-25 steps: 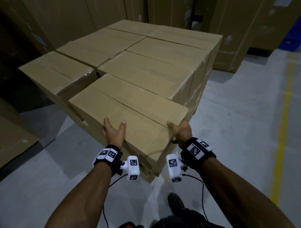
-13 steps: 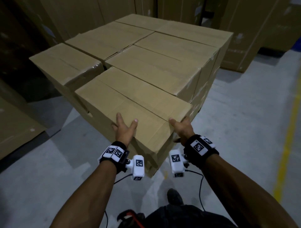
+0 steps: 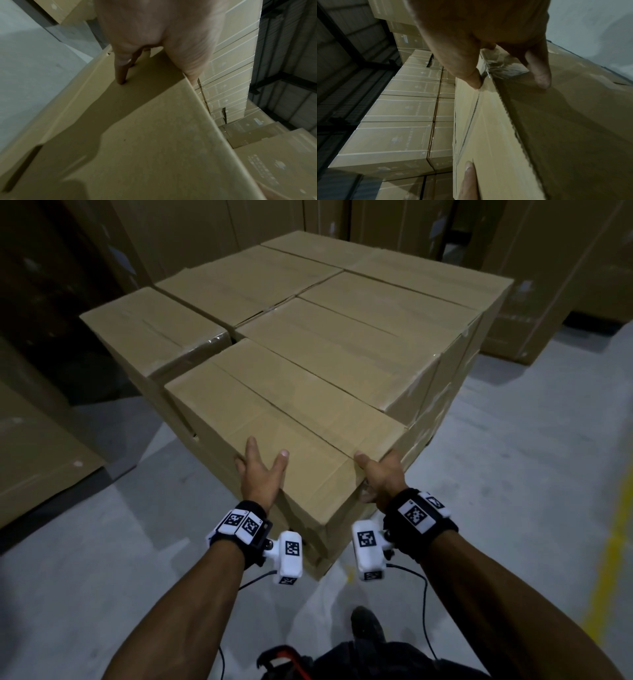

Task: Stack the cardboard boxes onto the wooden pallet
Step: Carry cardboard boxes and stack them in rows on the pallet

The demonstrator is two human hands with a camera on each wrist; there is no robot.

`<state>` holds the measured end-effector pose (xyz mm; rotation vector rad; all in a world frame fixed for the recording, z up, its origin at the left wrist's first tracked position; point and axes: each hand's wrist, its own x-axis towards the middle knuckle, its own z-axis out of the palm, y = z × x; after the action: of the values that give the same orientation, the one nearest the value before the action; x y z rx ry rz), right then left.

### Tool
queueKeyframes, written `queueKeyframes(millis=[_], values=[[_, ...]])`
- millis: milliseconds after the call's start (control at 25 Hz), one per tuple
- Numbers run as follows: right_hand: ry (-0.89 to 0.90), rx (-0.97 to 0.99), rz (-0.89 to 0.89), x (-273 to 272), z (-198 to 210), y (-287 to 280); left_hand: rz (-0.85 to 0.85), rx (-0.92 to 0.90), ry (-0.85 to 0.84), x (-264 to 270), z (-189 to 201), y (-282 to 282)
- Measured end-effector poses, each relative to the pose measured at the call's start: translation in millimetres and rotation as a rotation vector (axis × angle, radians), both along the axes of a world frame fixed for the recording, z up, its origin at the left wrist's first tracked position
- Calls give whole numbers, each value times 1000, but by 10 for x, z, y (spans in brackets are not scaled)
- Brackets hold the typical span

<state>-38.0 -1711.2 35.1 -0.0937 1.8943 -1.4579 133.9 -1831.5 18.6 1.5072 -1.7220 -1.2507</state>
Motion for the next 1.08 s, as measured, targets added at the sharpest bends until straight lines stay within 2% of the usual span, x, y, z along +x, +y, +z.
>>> queueKeyframes(millis=[320, 560, 1080], values=[[-79, 28, 61, 9, -75, -329, 31, -42, -3, 24, -22, -280], [-17, 61, 99, 57, -125, -522, 41, -39, 39, 47, -57, -449], [9, 37, 132, 7, -238, -630, 41, -12, 12, 38, -21, -540]])
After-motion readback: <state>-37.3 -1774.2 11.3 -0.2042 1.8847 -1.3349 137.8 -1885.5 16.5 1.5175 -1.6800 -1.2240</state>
